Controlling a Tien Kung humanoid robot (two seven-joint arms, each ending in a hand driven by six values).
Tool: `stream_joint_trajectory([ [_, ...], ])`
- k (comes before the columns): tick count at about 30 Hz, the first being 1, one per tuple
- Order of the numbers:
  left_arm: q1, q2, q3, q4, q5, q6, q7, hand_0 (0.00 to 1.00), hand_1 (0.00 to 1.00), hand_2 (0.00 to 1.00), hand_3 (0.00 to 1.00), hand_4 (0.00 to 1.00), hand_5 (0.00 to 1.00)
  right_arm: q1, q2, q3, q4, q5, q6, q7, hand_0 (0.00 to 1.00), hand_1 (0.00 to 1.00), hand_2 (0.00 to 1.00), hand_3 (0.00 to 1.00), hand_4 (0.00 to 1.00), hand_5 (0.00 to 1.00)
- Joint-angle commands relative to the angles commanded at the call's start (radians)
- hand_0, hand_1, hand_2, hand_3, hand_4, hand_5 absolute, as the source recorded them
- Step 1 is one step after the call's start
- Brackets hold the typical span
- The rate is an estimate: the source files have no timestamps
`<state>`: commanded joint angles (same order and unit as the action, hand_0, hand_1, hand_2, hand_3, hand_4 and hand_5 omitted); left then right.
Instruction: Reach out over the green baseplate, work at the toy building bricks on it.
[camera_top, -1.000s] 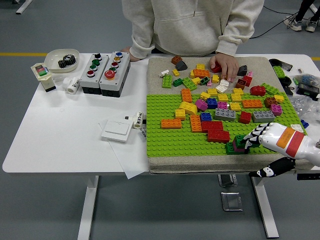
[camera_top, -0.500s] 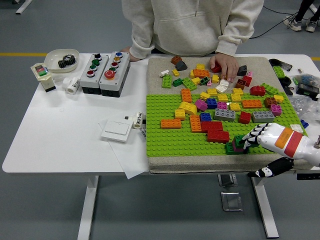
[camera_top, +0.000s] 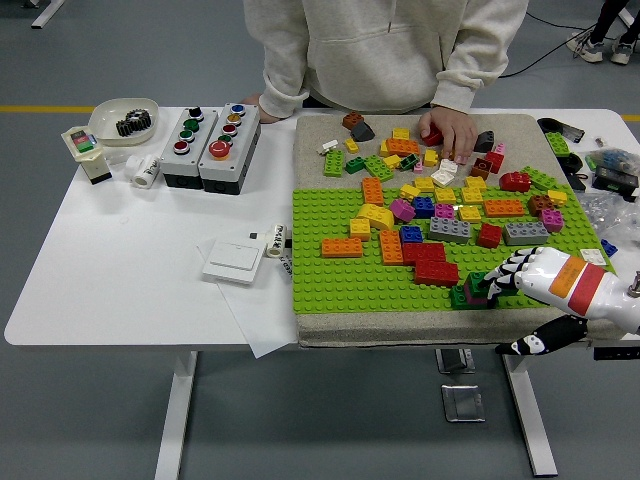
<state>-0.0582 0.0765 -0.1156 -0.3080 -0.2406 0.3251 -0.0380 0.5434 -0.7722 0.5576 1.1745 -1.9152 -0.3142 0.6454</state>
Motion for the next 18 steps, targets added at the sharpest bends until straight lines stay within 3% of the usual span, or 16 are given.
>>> stream_joint_trajectory([
  [18, -0.005, 0.002, 0.011, 0.001, -0.018, -0.001, -0.006, 0.628, 0.733, 0.714, 0.561, 0.601, 0.611, 0.007, 0.004, 0.001, -0.001, 0.003, 0.003, 0.000, 0.669, 0.638, 0.657, 0.536, 0.952, 0.680],
])
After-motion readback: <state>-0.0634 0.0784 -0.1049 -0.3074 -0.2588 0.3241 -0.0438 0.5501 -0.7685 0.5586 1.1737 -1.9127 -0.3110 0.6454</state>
